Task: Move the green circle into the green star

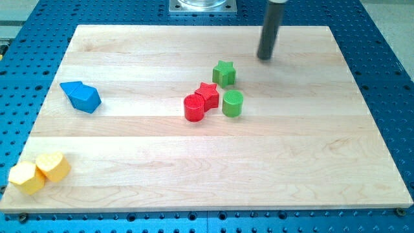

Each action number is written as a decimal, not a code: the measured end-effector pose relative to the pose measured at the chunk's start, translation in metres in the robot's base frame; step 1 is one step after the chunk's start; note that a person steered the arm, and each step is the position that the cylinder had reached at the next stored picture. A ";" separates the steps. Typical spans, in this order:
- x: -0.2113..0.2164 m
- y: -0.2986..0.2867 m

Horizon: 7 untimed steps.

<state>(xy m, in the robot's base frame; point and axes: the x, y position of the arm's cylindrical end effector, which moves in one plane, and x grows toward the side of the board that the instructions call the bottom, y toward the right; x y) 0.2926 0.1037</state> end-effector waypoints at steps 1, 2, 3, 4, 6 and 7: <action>0.004 -0.056; 0.016 -0.083; 0.054 -0.082; 0.061 -0.050; 0.061 0.023; 0.059 0.025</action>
<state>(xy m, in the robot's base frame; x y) 0.3518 0.1285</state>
